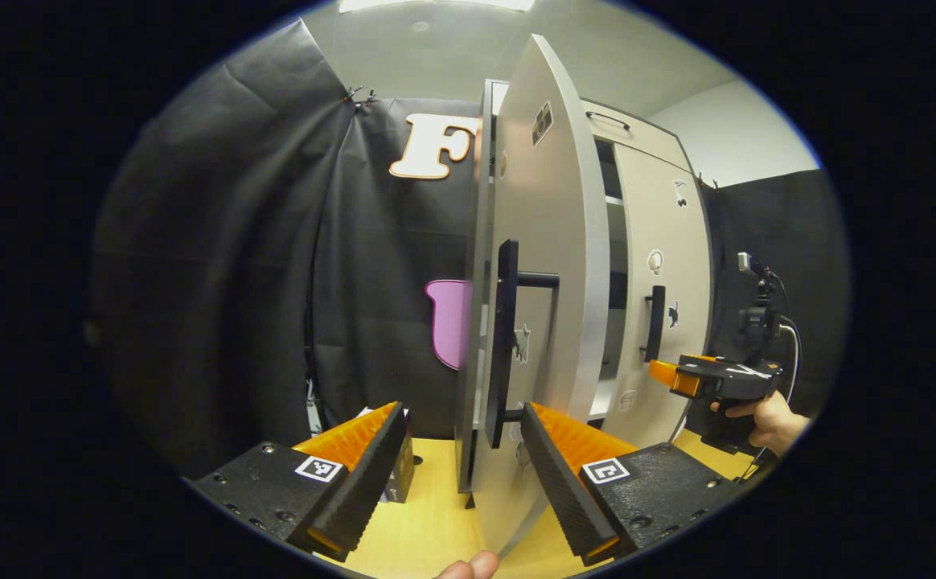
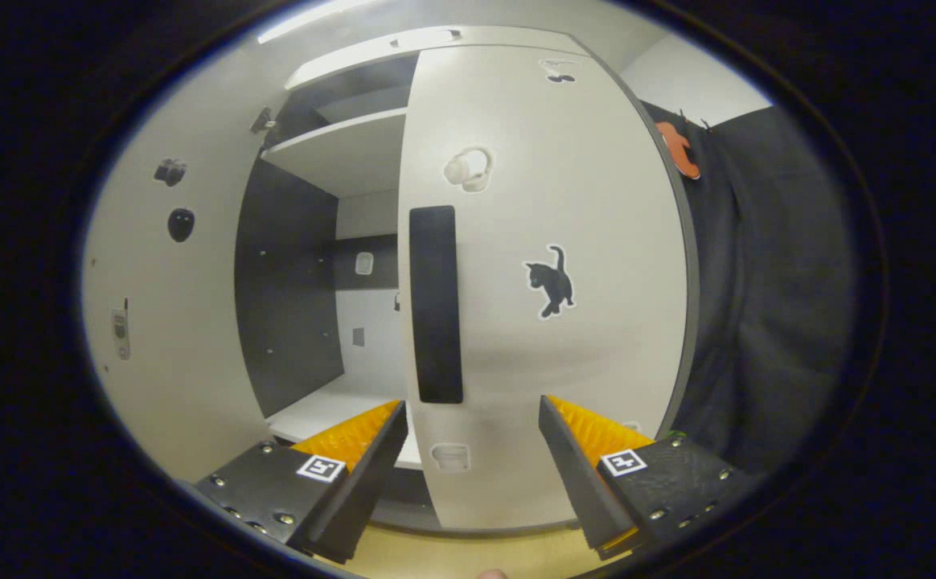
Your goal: Grasp the bottle in the cabinet with the left hand and place it on the coaster, then close the right door with the right hand and the left door with the left hand.
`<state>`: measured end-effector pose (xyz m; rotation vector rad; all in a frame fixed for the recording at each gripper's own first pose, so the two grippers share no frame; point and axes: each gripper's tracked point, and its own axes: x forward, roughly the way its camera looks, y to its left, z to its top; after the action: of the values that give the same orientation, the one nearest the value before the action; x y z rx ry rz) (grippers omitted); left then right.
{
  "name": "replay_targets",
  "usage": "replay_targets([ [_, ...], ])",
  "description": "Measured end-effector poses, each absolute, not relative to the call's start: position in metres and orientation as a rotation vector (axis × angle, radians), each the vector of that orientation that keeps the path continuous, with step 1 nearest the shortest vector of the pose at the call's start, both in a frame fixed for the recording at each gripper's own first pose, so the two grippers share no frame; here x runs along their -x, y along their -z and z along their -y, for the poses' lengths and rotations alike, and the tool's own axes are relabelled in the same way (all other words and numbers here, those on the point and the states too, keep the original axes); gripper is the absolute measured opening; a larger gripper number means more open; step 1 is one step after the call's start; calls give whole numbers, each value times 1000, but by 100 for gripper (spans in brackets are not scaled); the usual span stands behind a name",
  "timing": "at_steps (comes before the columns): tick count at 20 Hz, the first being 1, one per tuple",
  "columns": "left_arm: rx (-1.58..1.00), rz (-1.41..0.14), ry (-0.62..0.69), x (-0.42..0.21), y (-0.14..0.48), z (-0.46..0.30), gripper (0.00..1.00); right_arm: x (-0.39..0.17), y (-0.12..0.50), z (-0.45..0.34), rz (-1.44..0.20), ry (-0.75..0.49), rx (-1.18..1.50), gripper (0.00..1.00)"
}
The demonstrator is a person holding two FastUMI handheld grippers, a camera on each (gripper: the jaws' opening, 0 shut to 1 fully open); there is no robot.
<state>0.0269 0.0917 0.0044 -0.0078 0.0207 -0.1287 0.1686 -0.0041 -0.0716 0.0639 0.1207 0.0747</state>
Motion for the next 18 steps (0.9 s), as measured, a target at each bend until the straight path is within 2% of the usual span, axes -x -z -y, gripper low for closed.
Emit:
replay_targets([
  [3,22,-28,161,-29,-3,-76,93,-142,75,8,-133,-102,-70,100],
  [4,18,-28,168,-30,-2,-72,93,-134,76,12,-136,-104,-66,96],
  [5,13,-26,176,-31,-3,-66,93,-127,76,15,-136,-111,-63,100],
  [11,-2,-29,214,-41,1,-26,93,-98,86,37,-177,-130,-116,100],
  [12,-10,-27,215,-42,0,-21,88,-96,85,42,-174,-131,-116,100],
  [13,-16,-25,213,-45,1,-15,93,-94,86,49,-173,-123,-110,100],
  [18,-50,-12,195,-57,3,10,93,-82,89,72,-188,-103,-119,100],
])
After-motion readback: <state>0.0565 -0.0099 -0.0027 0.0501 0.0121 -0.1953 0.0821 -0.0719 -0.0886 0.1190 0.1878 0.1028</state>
